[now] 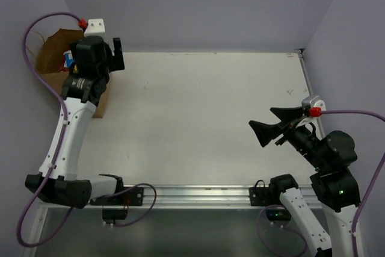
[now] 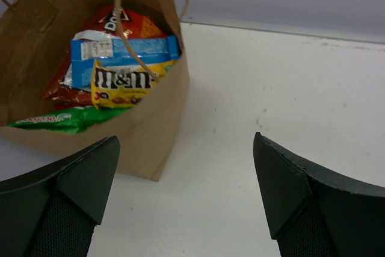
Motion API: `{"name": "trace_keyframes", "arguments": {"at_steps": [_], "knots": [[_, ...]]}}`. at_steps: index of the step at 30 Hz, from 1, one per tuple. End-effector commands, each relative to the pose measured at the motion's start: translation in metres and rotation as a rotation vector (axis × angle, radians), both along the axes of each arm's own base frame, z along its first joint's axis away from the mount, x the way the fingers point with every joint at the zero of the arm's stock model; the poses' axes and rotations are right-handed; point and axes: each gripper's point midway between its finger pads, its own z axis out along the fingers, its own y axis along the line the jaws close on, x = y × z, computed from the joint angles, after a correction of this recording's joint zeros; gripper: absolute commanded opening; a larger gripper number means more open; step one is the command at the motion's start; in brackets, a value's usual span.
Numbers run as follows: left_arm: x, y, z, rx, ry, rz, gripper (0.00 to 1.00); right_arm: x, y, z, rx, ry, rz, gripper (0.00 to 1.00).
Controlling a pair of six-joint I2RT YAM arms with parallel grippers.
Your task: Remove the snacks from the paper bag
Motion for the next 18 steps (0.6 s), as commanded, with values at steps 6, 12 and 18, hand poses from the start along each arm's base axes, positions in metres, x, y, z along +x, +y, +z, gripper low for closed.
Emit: {"name": "trace_keyframes", "arguments": {"at_steps": [6, 12, 18], "knots": [[0.071, 0.06, 0.022, 0.035, -0.059, 0.133, 1.0, -0.012, 0.023, 0.004, 0.016, -0.045, 0.158, 0.99], [0.102, 0.058, -0.024, 0.012, 0.069, 0.112, 1.0, -0.008, 0.023, -0.001, 0.005, -0.04, 0.16, 0.99], [0.112, 0.059, -0.048, 0.027, 0.107, 0.106, 0.82, -0.008, 0.023, -0.004, -0.001, -0.043, 0.16, 0.99]]}}
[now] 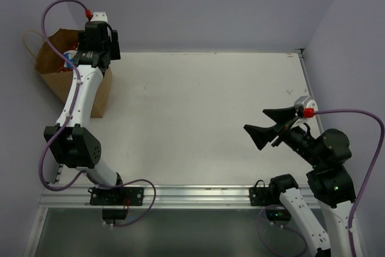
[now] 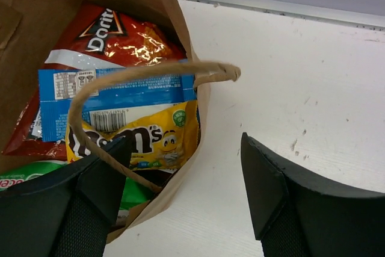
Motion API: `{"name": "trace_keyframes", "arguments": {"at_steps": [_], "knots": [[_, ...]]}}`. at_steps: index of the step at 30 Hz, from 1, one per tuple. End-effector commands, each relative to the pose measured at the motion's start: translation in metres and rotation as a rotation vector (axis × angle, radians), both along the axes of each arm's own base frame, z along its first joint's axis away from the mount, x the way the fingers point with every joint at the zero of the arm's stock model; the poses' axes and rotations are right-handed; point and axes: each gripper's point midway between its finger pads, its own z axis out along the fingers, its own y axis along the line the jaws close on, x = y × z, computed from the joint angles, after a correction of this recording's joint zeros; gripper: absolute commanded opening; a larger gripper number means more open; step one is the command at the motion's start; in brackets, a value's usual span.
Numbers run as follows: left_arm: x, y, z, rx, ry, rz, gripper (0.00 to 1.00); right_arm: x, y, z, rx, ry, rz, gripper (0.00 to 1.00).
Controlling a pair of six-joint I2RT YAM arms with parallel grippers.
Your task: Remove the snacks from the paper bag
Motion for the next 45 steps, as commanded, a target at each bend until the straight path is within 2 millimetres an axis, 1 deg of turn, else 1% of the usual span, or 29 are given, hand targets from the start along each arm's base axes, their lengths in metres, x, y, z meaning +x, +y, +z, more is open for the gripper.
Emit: {"name": "trace_keyframes", "arguments": {"at_steps": [1, 2, 3, 5, 6, 8, 9, 13, 14, 16, 17, 19, 20, 22, 23, 24, 25, 27, 28, 30, 31, 34, 37, 38, 40, 41, 42, 44, 45], "knots": [[0.007, 0.002, 0.013, 0.013, -0.048, -0.019, 0.78, -0.003, 0.005, 0.005, 0.004, -0.04, 0.04, 0.99], [0.01, 0.0, 0.008, 0.008, -0.038, -0.026, 0.73, -0.003, 0.006, 0.005, 0.005, -0.041, 0.045, 0.99], [0.01, -0.001, 0.006, 0.001, -0.033, -0.032, 0.6, -0.003, 0.007, 0.005, 0.005, -0.041, 0.049, 0.99], [0.01, -0.01, 0.007, -0.032, -0.031, -0.071, 0.42, -0.004, 0.006, 0.005, 0.001, -0.048, 0.049, 0.99], [0.01, -0.014, 0.008, -0.045, -0.035, -0.085, 0.27, -0.005, 0.006, 0.005, 0.0, -0.051, 0.048, 0.99], [0.007, -0.023, 0.011, -0.085, -0.048, -0.123, 0.13, -0.005, 0.005, 0.005, -0.001, -0.058, 0.04, 0.99], [0.006, -0.026, 0.012, -0.095, -0.05, -0.137, 0.0, -0.004, 0.004, 0.005, -0.001, -0.059, 0.038, 0.99], [0.0, -0.051, 0.011, -0.144, -0.034, -0.226, 0.0, -0.006, 0.005, 0.006, 0.001, -0.067, 0.043, 0.99], [-0.004, -0.07, 0.015, -0.145, -0.03, -0.272, 0.0, -0.006, 0.005, 0.005, 0.001, -0.065, 0.043, 0.99], [-0.009, -0.093, 0.02, -0.136, -0.028, -0.322, 0.0, -0.006, 0.004, 0.007, 0.001, -0.072, 0.037, 0.99], [-0.016, -0.12, 0.025, -0.132, -0.024, -0.375, 0.0, -0.007, 0.004, 0.007, 0.001, -0.074, 0.037, 0.99], [-0.025, -0.147, 0.025, -0.164, -0.012, -0.413, 0.0, -0.007, 0.003, 0.008, 0.0, -0.079, 0.032, 0.99], [-0.034, -0.171, 0.026, -0.189, -0.007, -0.467, 0.0, -0.007, 0.002, 0.009, 0.001, -0.083, 0.026, 0.99], [-0.046, -0.193, 0.02, -0.237, 0.007, -0.491, 0.0, -0.007, 0.0, 0.009, 0.0, -0.086, 0.015, 0.99], [-0.056, -0.211, 0.021, -0.249, 0.009, -0.528, 0.0, -0.008, -0.001, 0.01, -0.001, -0.09, 0.012, 0.99], [-0.062, -0.221, 0.018, -0.261, 0.018, -0.541, 0.0, -0.008, -0.001, 0.01, -0.002, -0.091, 0.01, 0.99], [-0.072, -0.239, 0.02, -0.289, 0.02, -0.569, 0.0, -0.009, -0.002, 0.011, -0.003, -0.096, 0.006, 0.99], [-0.083, -0.258, 0.019, -0.317, 0.03, -0.589, 0.0, -0.009, -0.002, 0.011, -0.003, -0.096, 0.004, 0.99], [-0.094, -0.279, 0.019, -0.341, 0.039, -0.624, 0.0, -0.009, -0.003, 0.011, -0.004, -0.099, 0.004, 0.99], [-0.105, -0.298, 0.019, -0.364, 0.049, -0.648, 0.0, -0.01, -0.003, 0.011, -0.003, -0.1, 0.002, 0.99], [-0.113, -0.315, 0.019, -0.365, 0.056, -0.678, 0.0, -0.01, -0.003, 0.012, -0.004, -0.104, 0.002, 0.99], [-0.128, -0.34, 0.019, -0.382, 0.078, -0.717, 0.0, -0.011, -0.004, 0.012, -0.009, -0.104, -0.004, 0.99], [-0.133, -0.344, 0.021, -0.377, 0.082, -0.723, 0.0, -0.013, -0.006, 0.013, -0.014, -0.112, -0.006, 0.99], [-0.134, -0.341, 0.024, -0.371, 0.081, -0.713, 0.16, -0.013, -0.006, 0.012, -0.014, -0.112, -0.006, 0.99], [-0.131, -0.331, 0.032, -0.344, 0.062, -0.677, 0.37, -0.014, -0.006, 0.013, -0.016, -0.115, -0.009, 0.99], [-0.133, -0.326, 0.048, -0.343, 0.04, -0.674, 0.6, -0.014, -0.007, 0.013, -0.016, -0.115, -0.012, 0.99], [-0.134, -0.322, 0.059, -0.334, 0.018, -0.672, 0.7, -0.014, -0.007, 0.014, -0.016, -0.117, -0.014, 0.99], [-0.138, -0.306, 0.088, -0.325, -0.05, -0.646, 0.86, -0.014, -0.007, 0.014, -0.015, -0.118, -0.011, 0.99], [-0.139, -0.298, 0.111, -0.323, -0.105, -0.64, 0.87, -0.014, -0.006, 0.014, -0.015, -0.118, -0.009, 0.99]]}}
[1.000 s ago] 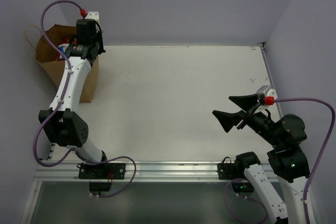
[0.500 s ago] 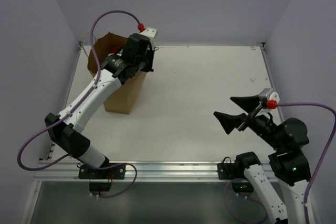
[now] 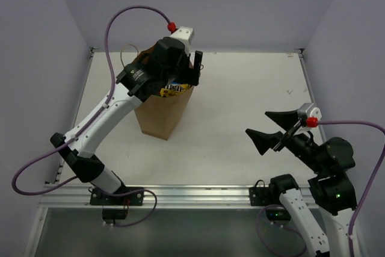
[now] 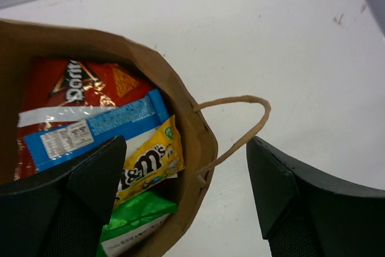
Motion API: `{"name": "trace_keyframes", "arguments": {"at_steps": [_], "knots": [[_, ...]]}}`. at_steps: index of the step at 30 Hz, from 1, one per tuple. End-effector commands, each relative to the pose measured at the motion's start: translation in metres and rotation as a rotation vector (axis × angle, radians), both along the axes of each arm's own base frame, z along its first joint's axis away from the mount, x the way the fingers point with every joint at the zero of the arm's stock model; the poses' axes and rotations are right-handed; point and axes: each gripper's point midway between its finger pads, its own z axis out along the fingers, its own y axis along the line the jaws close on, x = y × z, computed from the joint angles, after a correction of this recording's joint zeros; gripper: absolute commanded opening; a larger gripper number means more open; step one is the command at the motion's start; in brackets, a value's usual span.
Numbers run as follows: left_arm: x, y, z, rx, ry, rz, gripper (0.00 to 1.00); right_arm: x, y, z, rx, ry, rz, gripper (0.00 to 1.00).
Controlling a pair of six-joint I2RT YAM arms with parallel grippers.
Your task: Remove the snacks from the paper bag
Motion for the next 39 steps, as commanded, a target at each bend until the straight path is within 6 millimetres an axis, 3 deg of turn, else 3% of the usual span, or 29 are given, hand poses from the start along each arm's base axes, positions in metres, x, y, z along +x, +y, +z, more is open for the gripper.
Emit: {"name": "trace_keyframes", "arguments": {"at_steps": [1, 3, 4, 6, 7, 9, 10, 12, 13, 17, 24, 27, 28, 31, 34, 39], "knots": [[-0.011, 0.043, 0.088, -0.067, -0.188, 0.1, 0.88, -0.003, -0.002, 0.011, -0.002, -0.042, -0.009, 0.99], [-0.009, 0.073, 0.102, -0.031, -0.249, 0.196, 0.87, -0.002, -0.002, 0.01, -0.003, -0.04, -0.004, 0.99], [-0.007, 0.099, 0.111, -0.03, -0.275, 0.263, 0.86, -0.003, -0.001, 0.01, -0.002, -0.039, 0.004, 0.99], [-0.001, 0.125, 0.108, -0.025, -0.275, 0.3, 0.85, -0.003, 0.0, 0.01, -0.003, -0.038, 0.01, 0.99], [0.005, 0.15, 0.097, -0.008, -0.256, 0.351, 0.84, -0.003, 0.001, 0.009, -0.001, -0.034, 0.01, 0.99], [0.012, 0.171, 0.088, 0.022, -0.264, 0.398, 0.82, -0.002, 0.001, 0.009, -0.001, -0.034, 0.007, 0.99], [0.017, 0.186, 0.074, 0.041, -0.238, 0.428, 0.81, -0.001, 0.0, 0.009, 0.0, -0.032, 0.004, 0.99], [0.025, 0.193, 0.063, 0.047, -0.222, 0.415, 0.79, 0.0, 0.001, 0.009, -0.001, -0.029, 0.007, 0.99], [0.035, 0.2, 0.048, 0.043, -0.197, 0.417, 0.77, -0.001, 0.001, 0.009, 0.0, -0.028, 0.009, 0.99], [0.053, 0.212, 0.015, 0.052, -0.128, 0.411, 0.73, -0.001, 0.002, 0.008, -0.003, -0.023, 0.016, 0.99], [0.074, 0.21, -0.023, 0.056, -0.065, 0.357, 0.67, 0.0, 0.004, 0.007, -0.007, -0.018, 0.027, 0.99], [0.081, 0.205, -0.036, 0.057, -0.043, 0.33, 0.56, 0.001, 0.005, 0.006, -0.008, -0.011, 0.035, 0.99], [0.083, 0.203, -0.036, 0.055, -0.047, 0.325, 0.46, 0.001, 0.006, 0.006, -0.009, -0.008, 0.039, 0.99], [0.087, 0.201, -0.036, 0.058, -0.055, 0.311, 0.31, 0.002, 0.007, 0.006, -0.01, -0.004, 0.047, 0.99], [0.09, 0.201, -0.038, 0.073, -0.055, 0.298, 0.0, 0.003, 0.009, 0.004, -0.021, 0.005, 0.059, 0.99], [0.1, 0.209, -0.02, 0.132, -0.117, 0.3, 0.0, 0.008, 0.012, 0.007, -0.017, 0.02, 0.069, 0.99]]}}
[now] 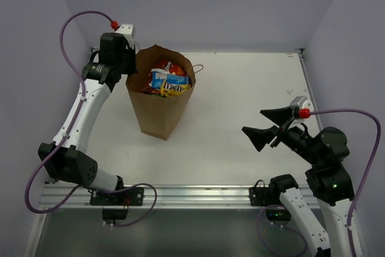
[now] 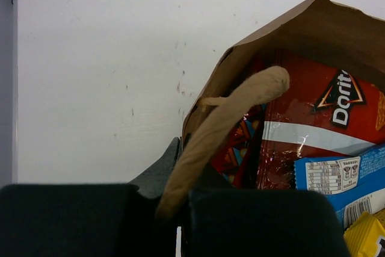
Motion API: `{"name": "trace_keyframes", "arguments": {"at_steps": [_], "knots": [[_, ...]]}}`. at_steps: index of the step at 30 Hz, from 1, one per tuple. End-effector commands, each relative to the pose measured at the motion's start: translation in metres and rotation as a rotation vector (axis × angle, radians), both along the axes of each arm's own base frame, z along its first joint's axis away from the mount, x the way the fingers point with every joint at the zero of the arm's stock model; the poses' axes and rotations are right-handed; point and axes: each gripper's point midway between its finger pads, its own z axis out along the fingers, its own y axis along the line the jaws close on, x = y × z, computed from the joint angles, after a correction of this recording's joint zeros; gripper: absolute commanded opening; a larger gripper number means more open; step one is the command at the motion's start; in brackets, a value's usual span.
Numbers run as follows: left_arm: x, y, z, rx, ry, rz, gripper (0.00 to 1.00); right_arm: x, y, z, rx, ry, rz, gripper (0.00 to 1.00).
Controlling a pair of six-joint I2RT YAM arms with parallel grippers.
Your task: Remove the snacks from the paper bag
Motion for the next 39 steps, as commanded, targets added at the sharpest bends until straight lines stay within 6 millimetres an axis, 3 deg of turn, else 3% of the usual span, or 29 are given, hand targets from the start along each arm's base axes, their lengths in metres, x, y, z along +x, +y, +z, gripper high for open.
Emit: {"name": "trace_keyframes", "arguments": {"at_steps": [1, 5, 9, 11, 14, 16, 17, 18, 21, 22, 23, 24, 25, 26, 28, 29, 32, 35, 39], "knots": [[0.024, 0.009, 0.038, 0.063, -0.131, 0.006, 0.0, 0.005, 0.006, 0.015, 0.002, -0.011, 0.03, 0.99], [0.04, 0.014, 0.095, 0.144, -0.275, -0.014, 0.0, 0.019, 0.011, 0.02, -0.01, 0.06, 0.037, 0.99], [0.052, 0.014, 0.133, 0.176, -0.377, -0.03, 0.0, 0.041, 0.016, 0.034, -0.018, 0.088, 0.0, 0.99], [0.053, 0.014, 0.142, 0.201, -0.399, -0.042, 0.0, 0.058, 0.023, 0.027, -0.065, 0.127, -0.037, 0.99], [0.046, 0.013, 0.149, 0.218, -0.421, -0.053, 0.0, 0.078, 0.043, 0.034, -0.118, 0.133, -0.043, 0.99], [0.042, 0.01, 0.136, 0.251, -0.406, -0.076, 0.0, 0.084, 0.064, 0.038, -0.119, 0.141, -0.013, 0.99], [0.033, 0.004, 0.145, 0.256, -0.441, -0.084, 0.0, 0.095, 0.077, 0.04, -0.139, 0.142, -0.01, 0.99], [0.03, 0.006, 0.128, 0.28, -0.409, -0.074, 0.0, 0.1, 0.087, 0.042, -0.155, 0.134, -0.008, 0.99], [0.011, -0.008, 0.124, 0.286, -0.421, -0.103, 0.0, 0.11, 0.135, 0.047, -0.219, 0.116, 0.016, 0.99], [0.009, -0.011, 0.103, 0.294, -0.385, -0.119, 0.0, 0.113, 0.147, 0.048, -0.224, 0.112, 0.035, 0.98], [0.0, -0.017, 0.103, 0.292, -0.396, -0.135, 0.0, 0.114, 0.159, 0.054, -0.216, 0.101, 0.06, 0.96], [-0.002, -0.018, 0.1, 0.292, -0.401, -0.134, 0.0, 0.123, 0.176, 0.039, -0.245, 0.122, 0.081, 0.95], [-0.003, -0.018, 0.082, 0.301, -0.371, -0.142, 0.0, 0.124, 0.19, 0.039, -0.24, 0.109, 0.104, 0.93], [-0.007, -0.019, 0.081, 0.295, -0.375, -0.143, 0.0, 0.128, 0.198, 0.042, -0.241, 0.093, 0.114, 0.91], [-0.01, -0.021, 0.076, 0.288, -0.37, -0.149, 0.0, 0.138, 0.218, 0.025, -0.278, 0.123, 0.142, 0.89], [-0.012, -0.022, 0.073, 0.28, -0.364, -0.149, 0.0, 0.142, 0.224, 0.031, -0.27, 0.116, 0.146, 0.88], [-0.012, -0.025, 0.073, 0.266, -0.365, -0.153, 0.0, 0.154, 0.239, -0.002, -0.321, 0.161, 0.15, 0.84], [-0.012, -0.027, 0.076, 0.252, -0.374, -0.158, 0.0, 0.151, 0.252, -0.036, -0.344, 0.211, 0.213, 0.83], [-0.012, -0.027, 0.077, 0.252, -0.377, -0.156, 0.0, 0.146, 0.264, -0.063, -0.367, 0.26, 0.283, 0.84]]}}
